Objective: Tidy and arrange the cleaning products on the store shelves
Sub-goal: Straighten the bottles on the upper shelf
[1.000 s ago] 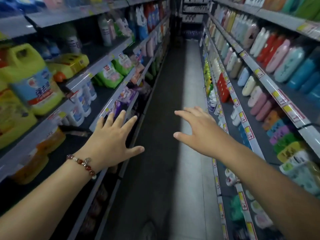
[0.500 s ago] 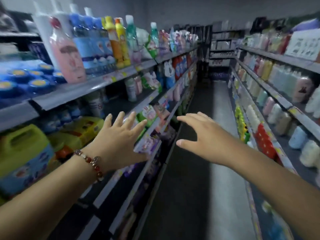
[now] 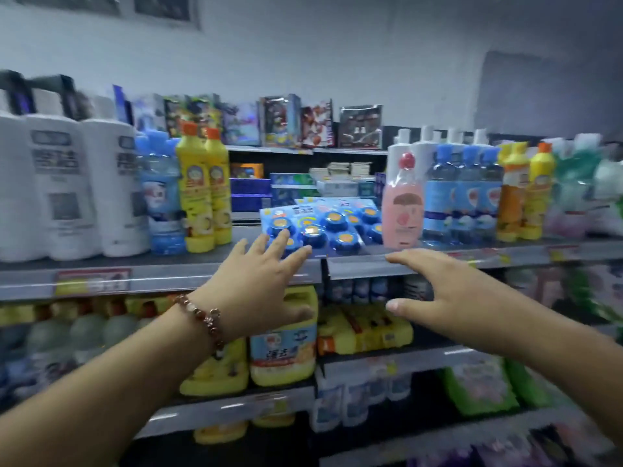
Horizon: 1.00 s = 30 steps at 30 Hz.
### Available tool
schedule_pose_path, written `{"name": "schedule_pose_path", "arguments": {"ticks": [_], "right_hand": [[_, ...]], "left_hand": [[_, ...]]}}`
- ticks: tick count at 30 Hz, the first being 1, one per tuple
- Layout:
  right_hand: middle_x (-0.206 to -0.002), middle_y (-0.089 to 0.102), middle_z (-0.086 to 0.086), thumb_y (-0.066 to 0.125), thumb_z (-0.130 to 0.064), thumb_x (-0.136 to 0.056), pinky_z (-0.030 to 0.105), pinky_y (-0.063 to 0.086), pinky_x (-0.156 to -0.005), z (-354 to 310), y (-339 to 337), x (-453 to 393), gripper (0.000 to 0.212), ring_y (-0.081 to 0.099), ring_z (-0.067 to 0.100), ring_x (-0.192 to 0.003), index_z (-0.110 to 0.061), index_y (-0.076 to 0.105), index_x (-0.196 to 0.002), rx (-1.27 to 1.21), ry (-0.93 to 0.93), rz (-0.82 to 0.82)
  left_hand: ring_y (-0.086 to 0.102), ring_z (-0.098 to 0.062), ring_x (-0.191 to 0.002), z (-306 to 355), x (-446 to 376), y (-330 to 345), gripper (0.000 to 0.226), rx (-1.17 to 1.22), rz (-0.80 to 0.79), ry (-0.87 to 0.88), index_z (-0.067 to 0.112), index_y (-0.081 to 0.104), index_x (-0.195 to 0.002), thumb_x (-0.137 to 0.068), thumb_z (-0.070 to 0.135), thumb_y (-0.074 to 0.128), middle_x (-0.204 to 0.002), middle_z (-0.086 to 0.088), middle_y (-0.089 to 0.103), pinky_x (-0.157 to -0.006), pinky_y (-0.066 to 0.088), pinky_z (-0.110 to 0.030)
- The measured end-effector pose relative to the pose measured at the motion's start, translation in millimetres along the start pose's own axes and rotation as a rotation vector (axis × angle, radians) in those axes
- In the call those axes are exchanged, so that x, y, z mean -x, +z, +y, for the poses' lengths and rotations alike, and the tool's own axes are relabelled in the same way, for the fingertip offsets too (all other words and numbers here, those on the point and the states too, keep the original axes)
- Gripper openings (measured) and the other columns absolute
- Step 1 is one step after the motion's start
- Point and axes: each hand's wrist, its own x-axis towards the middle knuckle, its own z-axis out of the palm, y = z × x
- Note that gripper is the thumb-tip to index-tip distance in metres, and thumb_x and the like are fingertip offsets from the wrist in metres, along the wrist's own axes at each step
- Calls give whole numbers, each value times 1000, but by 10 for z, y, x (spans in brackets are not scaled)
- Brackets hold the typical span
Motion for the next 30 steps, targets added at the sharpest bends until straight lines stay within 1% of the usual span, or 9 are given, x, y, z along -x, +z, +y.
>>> {"name": "schedule_pose_path", "arguments": {"ticks": [3,6,8,11,17,23,25,27,30], "right_hand": [[-160,33,-15,65,-52,-90,24,24,-116,-413,44,-395,73,29,5,-146,-38,33,-153,-43,-191,-7],[-159,34,-13,65,-50,-91,24,27,-111,-895,72,-728,70,31,7,-145,-38,34,-153,-89,-332,-2],[-159,35,-13,66,-49,-91,21,28,-103,-1218,64,-939,71,33,8,-144,-37,35,-153,-119,-402,15],[-159,36,-9,68,-48,-91,23,32,-101,-1688,12,-1235,73,37,13,-143,-33,35,-155,-161,-449,23],[-157,40,-4,67,-44,-93,30,42,-100,-2607,-110,-1799,70,48,18,-132,-28,36,-154,-119,-492,95],[-162,35,3,65,-41,-95,33,37,-109,-3335,-156,-2496,78,39,25,-144,-23,25,-159,-36,-458,170],[-161,36,4,66,-37,-95,32,40,-105,-3484,-153,-2736,79,43,25,-141,-22,23,-160,-38,-430,184],[-163,33,3,68,-34,-93,32,39,-106,-3596,-137,-2952,84,41,25,-142,-22,19,-160,-35,-414,177],[-166,24,5,73,-33,-89,37,30,-117,-3690,-110,-3202,98,30,25,-149,-18,8,-161,-22,-398,100]], "left_hand": [[2,-33,-157,-463,313,-76,98,-29,-60,-173,38,-7,-161,-87,82,40,-171,-8,-9,-126,13,-49],[3,-33,-157,-932,576,-210,98,-74,-65,-308,37,-6,-161,-87,82,40,-171,-8,-8,-126,14,-50],[6,-33,-157,-1234,708,-316,98,-101,-56,-381,36,-6,-161,-88,80,42,-171,-9,-6,-126,16,-49],[9,-32,-156,-1690,807,-446,97,-153,-30,-448,33,-3,-162,-89,78,43,-171,-11,-3,-125,19,-49],[8,-36,-156,-2565,773,-514,94,-202,75,-472,30,2,-163,-91,74,45,-171,-13,1,-125,18,-54],[-6,-37,-156,-3093,513,-522,91,-245,195,-415,25,1,-163,-95,70,42,-170,-14,-6,-126,4,-58],[-11,-38,-156,-3212,393,-471,90,-247,226,-398,23,2,-163,-96,70,40,-170,-15,-10,-124,0,-60],[-15,-39,-155,-3331,261,-410,89,-233,259,-391,22,4,-163,-96,70,39,-169,-16,-12,-124,-2,-61],[-17,-40,-154,-3465,96,-344,85,-236,301,-367,21,10,-162,-97,70,35,-169,-16,-9,-122,-3,-63]]}}
